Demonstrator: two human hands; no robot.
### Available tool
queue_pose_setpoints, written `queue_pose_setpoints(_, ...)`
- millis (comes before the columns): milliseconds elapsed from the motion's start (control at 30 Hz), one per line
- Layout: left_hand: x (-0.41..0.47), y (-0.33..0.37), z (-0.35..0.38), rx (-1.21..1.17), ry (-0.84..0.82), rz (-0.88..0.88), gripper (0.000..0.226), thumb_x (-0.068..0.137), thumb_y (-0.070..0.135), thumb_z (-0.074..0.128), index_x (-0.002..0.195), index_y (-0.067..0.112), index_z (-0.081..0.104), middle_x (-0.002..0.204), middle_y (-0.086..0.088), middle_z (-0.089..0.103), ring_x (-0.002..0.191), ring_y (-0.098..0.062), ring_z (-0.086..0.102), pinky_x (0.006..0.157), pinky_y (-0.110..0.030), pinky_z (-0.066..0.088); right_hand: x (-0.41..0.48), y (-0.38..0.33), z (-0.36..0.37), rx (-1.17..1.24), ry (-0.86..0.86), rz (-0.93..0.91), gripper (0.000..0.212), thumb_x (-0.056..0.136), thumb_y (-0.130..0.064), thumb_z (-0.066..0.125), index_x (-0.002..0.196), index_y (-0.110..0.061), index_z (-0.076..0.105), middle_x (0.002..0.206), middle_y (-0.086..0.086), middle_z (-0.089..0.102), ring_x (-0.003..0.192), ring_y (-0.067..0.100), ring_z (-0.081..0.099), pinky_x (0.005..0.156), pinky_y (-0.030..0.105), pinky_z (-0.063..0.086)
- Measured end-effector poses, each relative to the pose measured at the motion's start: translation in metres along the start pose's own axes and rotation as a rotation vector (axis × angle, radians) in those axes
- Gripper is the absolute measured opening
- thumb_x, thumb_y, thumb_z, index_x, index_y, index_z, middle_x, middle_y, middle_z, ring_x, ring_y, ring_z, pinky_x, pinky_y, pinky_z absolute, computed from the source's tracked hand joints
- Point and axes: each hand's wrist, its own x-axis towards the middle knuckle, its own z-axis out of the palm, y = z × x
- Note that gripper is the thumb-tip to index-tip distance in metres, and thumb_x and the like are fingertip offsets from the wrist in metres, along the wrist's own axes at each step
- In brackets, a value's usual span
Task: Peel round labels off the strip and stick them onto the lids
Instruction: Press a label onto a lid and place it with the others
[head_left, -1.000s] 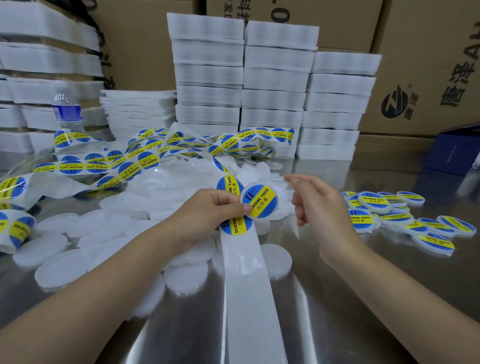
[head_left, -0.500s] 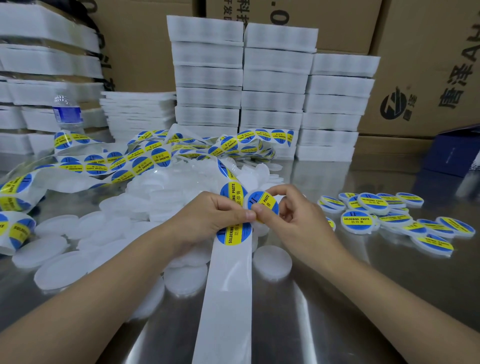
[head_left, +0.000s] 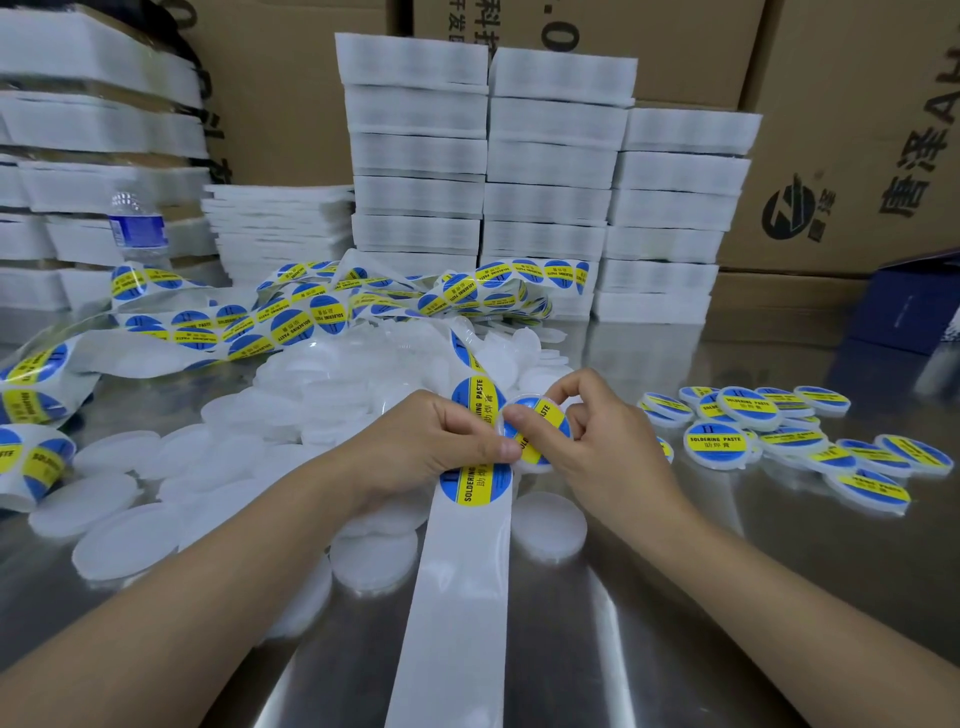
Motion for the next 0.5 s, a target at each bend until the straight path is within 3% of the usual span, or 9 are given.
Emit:
queue_pose_setpoints(333, 0.0000, 0.0002, 0.0001, 0.010, 0.018, -0.021, 0.037, 0.045, 0.057, 0.074, 0.066, 0.027, 0.078, 0.070, 0.005, 0.074, 0.063, -0.002, 0.065, 0.063, -0.013, 0.050, 0.0022, 0.0012, -0.0020, 0.012, 0.024, -0.025, 0.028, 0.088, -0.043, 0.057, 0.076, -0.019, 0.049, 0.040, -0.007, 0.045, 0.046, 0.010, 0.041, 0.047, 0.021, 0.027)
queue_pose_setpoints(500, 0.0011, 0.0004, 0.0008, 0.013, 0.035, -0.014, 0.034, 0.046, 0.059, 0.072, 0.062, 0.029, 0.077, 0.064, 0.008, 0.071, 0.058, 0.000, 0.060, 0.058, -0.010, 0.046, 0.0011, 0.0003, -0.0005, -0.010, 0.022, -0.087, 0.022, 0.092, -0.038, 0.053, 0.076, -0.024, 0.046, 0.053, 0.002, 0.059, 0.051, 0.010, 0.044, 0.048, 0.022, 0.028)
